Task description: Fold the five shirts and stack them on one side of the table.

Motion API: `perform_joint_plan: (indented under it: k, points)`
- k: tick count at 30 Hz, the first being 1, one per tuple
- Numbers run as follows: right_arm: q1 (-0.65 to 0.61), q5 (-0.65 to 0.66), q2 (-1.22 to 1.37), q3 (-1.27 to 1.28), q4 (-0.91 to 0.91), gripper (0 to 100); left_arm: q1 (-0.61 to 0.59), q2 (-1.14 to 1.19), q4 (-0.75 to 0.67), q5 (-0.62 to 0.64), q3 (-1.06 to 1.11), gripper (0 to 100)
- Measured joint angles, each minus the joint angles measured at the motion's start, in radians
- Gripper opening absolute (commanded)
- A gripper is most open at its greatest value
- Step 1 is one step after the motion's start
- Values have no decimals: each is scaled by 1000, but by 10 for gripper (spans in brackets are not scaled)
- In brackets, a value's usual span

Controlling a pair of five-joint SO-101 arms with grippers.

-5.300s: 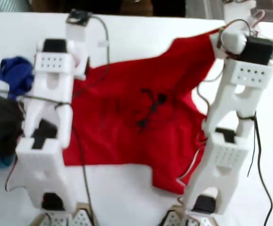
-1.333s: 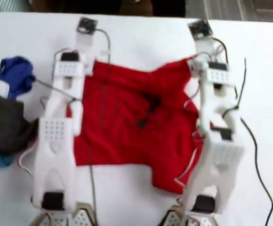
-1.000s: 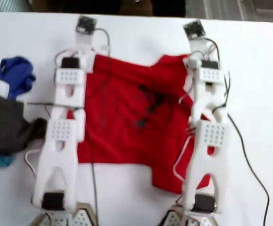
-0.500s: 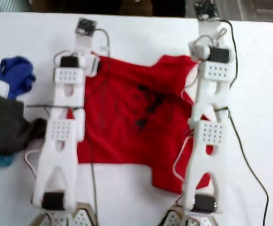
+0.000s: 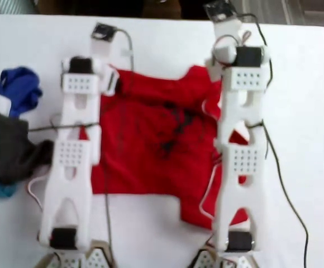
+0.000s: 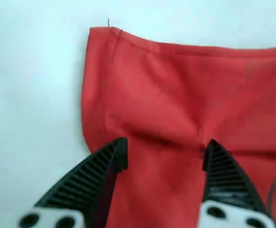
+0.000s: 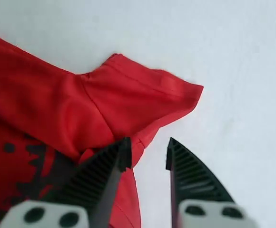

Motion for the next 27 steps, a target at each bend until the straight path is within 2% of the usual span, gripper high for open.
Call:
perform_joint_plan:
  k: [4,8,11,16,23,27]
  points:
    - [0,0,-140,183,0,127,0,-74,64,21,0,268]
    - [-2,0,-358,502,0,127,-6,-140,41,28,0,272]
    - [-21,0,-497,750,-6,127,-11,-141,-54,28,0,272]
    - [-21,-44,-582,1026,-176,127,-12,-97,-305,51,38,269]
    - [-23,-72,-585,1177,-239,127,-71,-71,-450,385,178,269]
    - [-23,-72,-586,1180,-241,127,-83,-43,-543,419,183,271]
